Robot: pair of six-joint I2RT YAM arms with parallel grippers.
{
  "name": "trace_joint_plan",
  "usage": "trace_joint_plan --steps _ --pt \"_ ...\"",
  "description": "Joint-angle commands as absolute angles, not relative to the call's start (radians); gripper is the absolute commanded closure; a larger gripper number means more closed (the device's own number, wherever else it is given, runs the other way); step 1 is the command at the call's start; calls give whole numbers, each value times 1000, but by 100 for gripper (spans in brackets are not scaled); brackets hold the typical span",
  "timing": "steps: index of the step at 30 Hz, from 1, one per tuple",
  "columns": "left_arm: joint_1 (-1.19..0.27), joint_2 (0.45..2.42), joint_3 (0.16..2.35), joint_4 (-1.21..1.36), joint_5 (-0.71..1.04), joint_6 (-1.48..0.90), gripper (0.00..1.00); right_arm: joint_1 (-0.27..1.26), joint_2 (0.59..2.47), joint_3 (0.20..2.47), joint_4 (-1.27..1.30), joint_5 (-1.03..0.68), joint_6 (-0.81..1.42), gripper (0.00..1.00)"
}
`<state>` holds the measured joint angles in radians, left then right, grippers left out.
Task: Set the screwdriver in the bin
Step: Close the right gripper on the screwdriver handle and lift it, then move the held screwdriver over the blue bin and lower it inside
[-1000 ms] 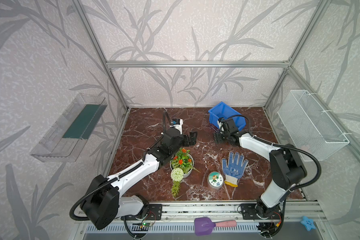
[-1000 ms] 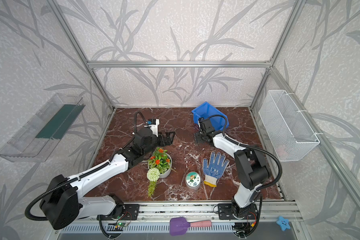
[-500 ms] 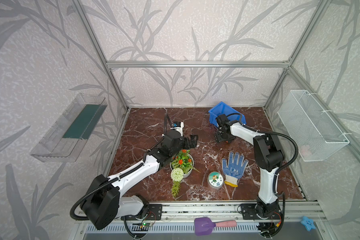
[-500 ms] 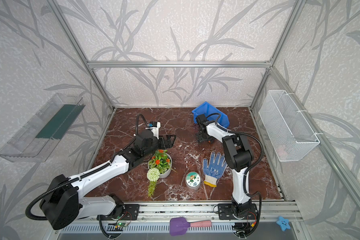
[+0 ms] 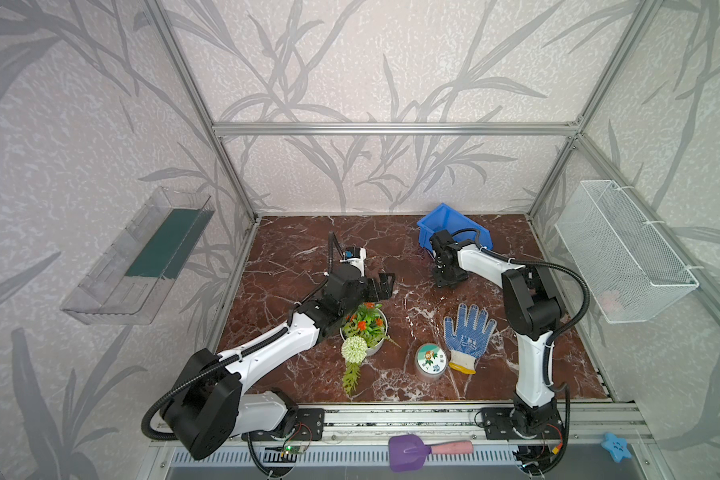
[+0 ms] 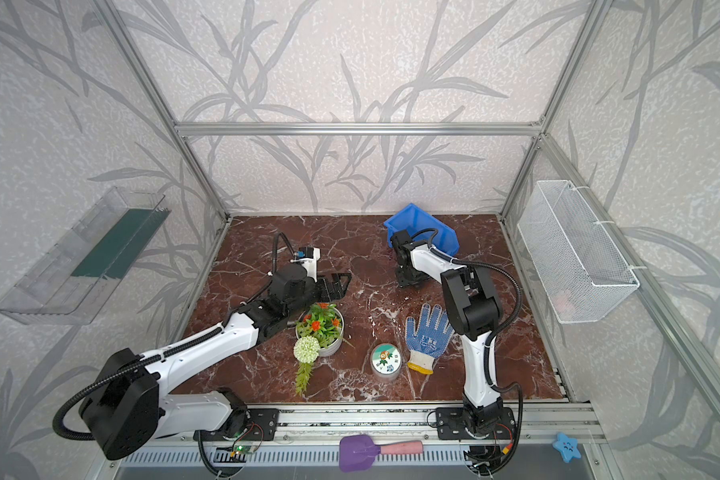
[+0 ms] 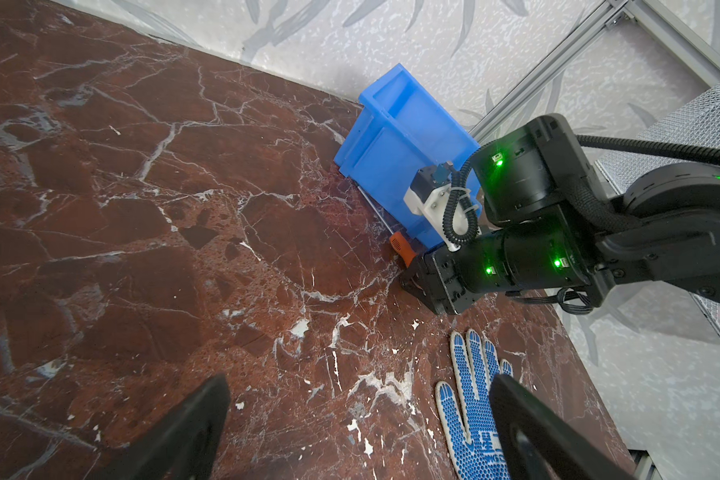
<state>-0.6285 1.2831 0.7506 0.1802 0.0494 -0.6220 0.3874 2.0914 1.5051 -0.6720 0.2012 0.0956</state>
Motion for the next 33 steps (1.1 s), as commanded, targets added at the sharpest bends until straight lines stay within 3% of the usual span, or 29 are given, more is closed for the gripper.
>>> trace_joint_plan --steps 1,5,8,15,21,28,33 --pt "-634 1279 755 185 32 -634 1 398 2062 1466 -707 193 100 62" --pt "-635 1269 773 173 20 -620 1 413 2005 1420 -675 178 113 81" --pt "-635 1268 796 157 17 -611 1 436 1951 1405 -666 172 105 89" --pt "-637 1281 858 137 20 -593 1 502 1753 1399 -644 147 50 91" --pt "-638 1331 953 127 29 -568 1 434 1630 1435 -592 150 31 91" --pt "-644 1488 1179 27 79 -547 1 261 1679 1496 -534 55 50 91" --pt "-649 1582 1302 -28 140 -567 1 170 1814 1583 -578 -33 70 91"
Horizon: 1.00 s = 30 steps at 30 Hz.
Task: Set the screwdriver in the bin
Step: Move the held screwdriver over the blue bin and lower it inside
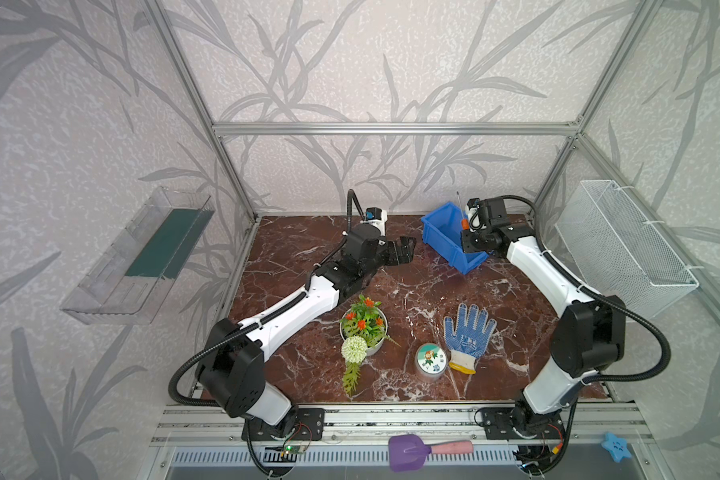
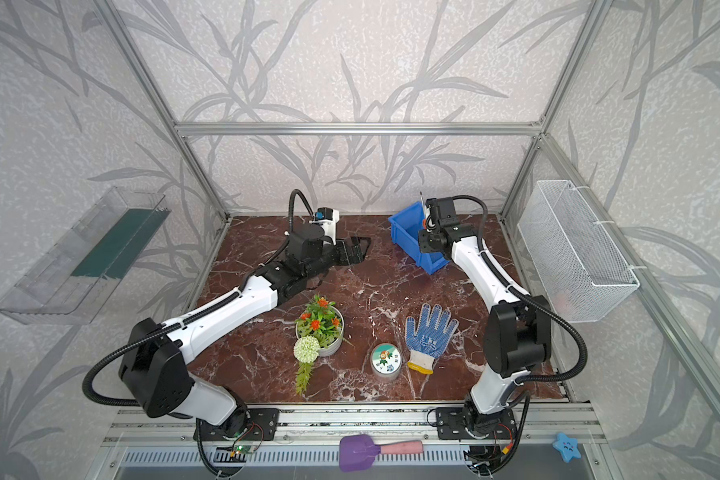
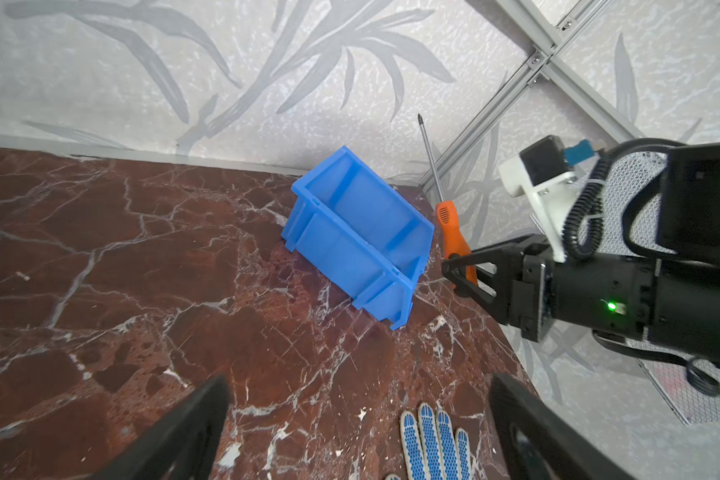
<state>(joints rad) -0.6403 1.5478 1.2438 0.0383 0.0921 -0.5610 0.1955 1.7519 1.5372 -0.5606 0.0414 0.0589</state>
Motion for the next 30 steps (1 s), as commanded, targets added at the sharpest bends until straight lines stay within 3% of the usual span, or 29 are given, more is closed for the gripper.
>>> trace_joint_plan --steps 1,9,17,30 --pt "-648 1598 1321 -42 146 -570 1 166 1841 1600 -588 -35 56 91" --pt "-652 1646 1370 -91 195 -585 1 164 2044 1758 -702 9 -52 91" --pt "-651 1637 1357 -107 192 -574 1 180 2080 1771 -752 -37 -55 91" --pt "-652 1603 1324 -121 171 -554 1 190 2148 1819 -772 -64 191 88"
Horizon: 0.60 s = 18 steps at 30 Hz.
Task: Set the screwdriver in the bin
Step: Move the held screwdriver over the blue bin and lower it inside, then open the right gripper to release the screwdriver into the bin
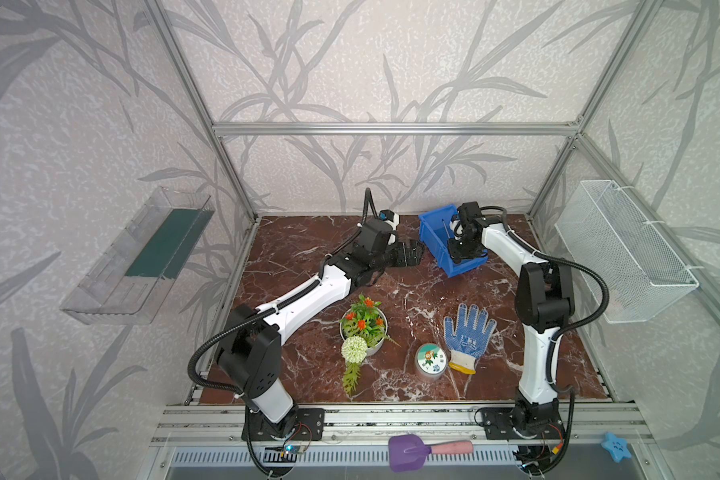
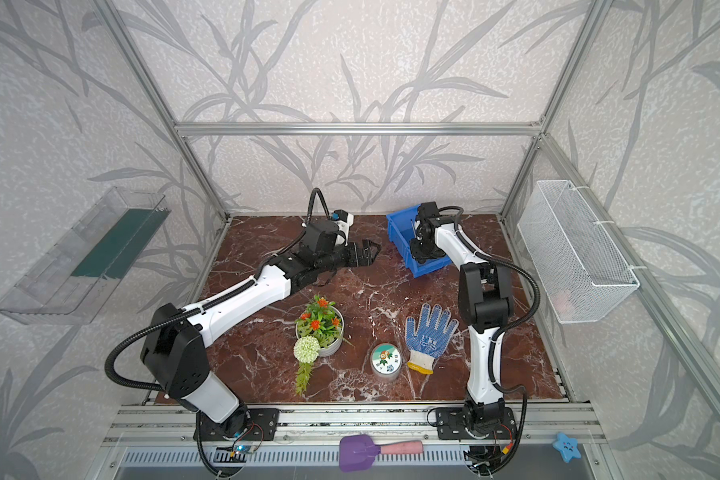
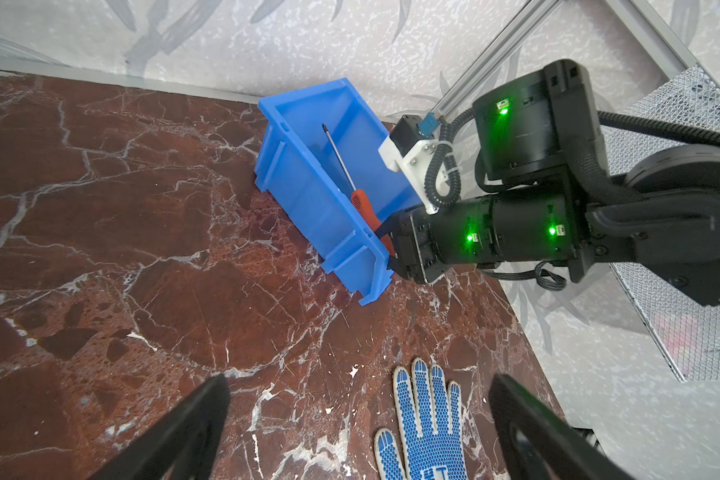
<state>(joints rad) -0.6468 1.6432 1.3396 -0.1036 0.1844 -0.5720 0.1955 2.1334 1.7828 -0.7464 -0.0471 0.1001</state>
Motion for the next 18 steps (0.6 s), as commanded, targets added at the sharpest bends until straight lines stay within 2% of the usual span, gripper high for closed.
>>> trace_joint_plan --steps 1,9,18 --pt "-652 1602 1324 -123 169 -552 1 187 2152 1821 -770 -68 210 88" --pt "-652 1589 1310 -116 161 -546 1 177 2158 1807 -726 -103 344 81" --pt "-650 1585 1313 -117 147 -531 1 169 2169 1813 -719 -107 371 73"
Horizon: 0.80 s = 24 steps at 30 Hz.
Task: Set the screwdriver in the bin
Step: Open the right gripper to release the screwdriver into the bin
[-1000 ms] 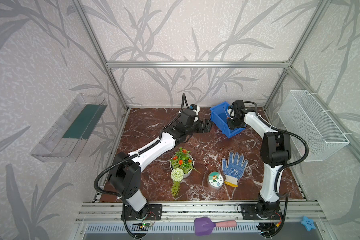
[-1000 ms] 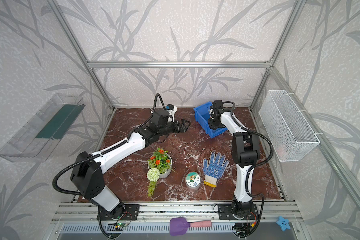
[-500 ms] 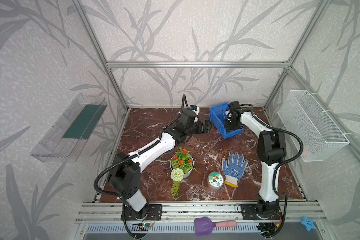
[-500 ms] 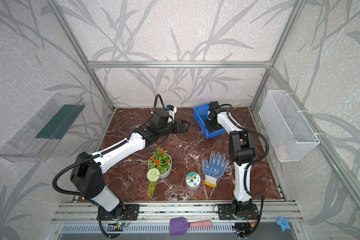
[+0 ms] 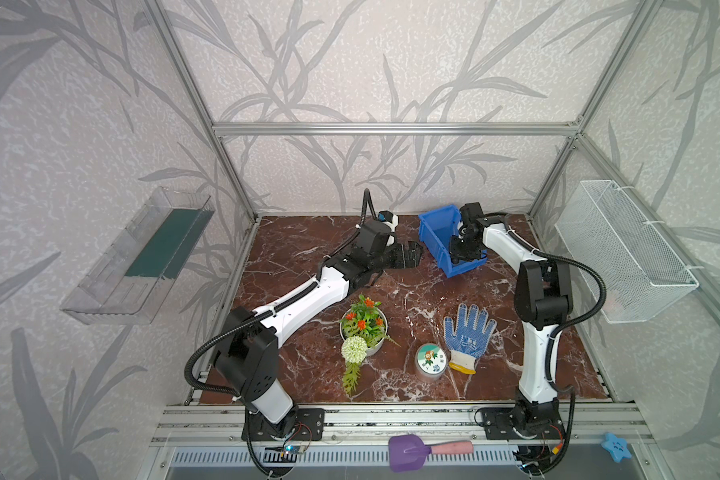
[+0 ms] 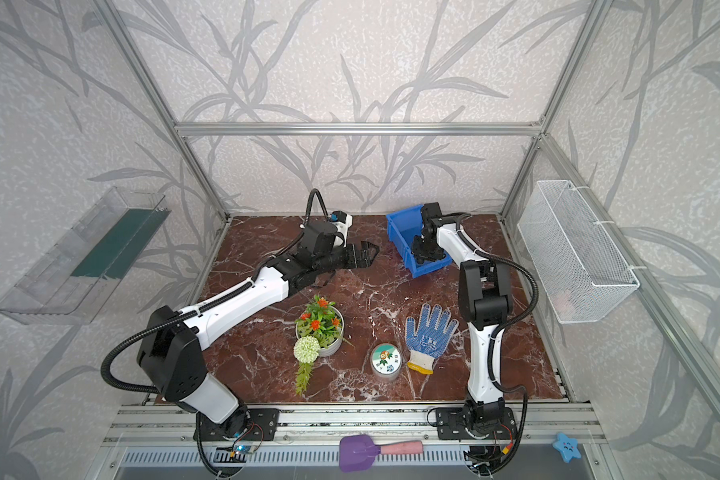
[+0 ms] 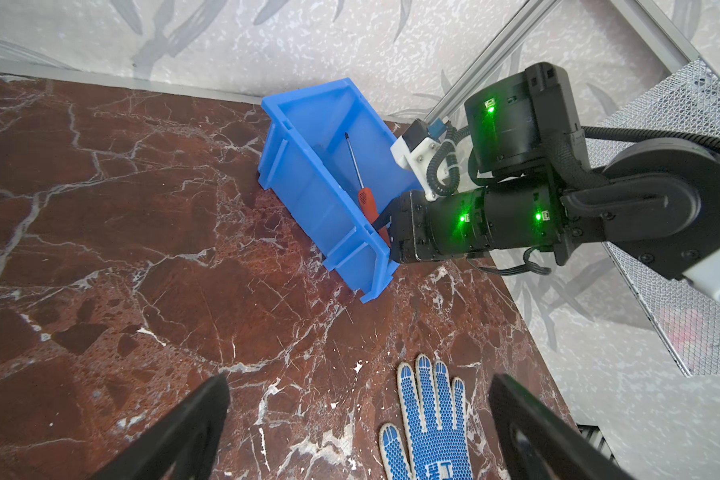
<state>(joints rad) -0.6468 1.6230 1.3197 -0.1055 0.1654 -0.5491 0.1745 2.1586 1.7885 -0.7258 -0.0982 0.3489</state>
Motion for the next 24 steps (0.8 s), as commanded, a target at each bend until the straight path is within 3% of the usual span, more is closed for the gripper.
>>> trace_joint_plan --steps 1,13,22,24 --pt "-649 1585 1312 -117 146 -531 1 167 2168 1813 -721 -109 370 72" --pt "-649 1578 1329 -116 142 -519 1 158 2147 1776 -676 -182 362 56" --pt "-640 1542 1302 -129 101 -452 1 156 2038 1748 -656 -181 367 49" --pt "-629 1514 1277 -124 59 -428 1 156 1986 1722 -641 -165 367 44"
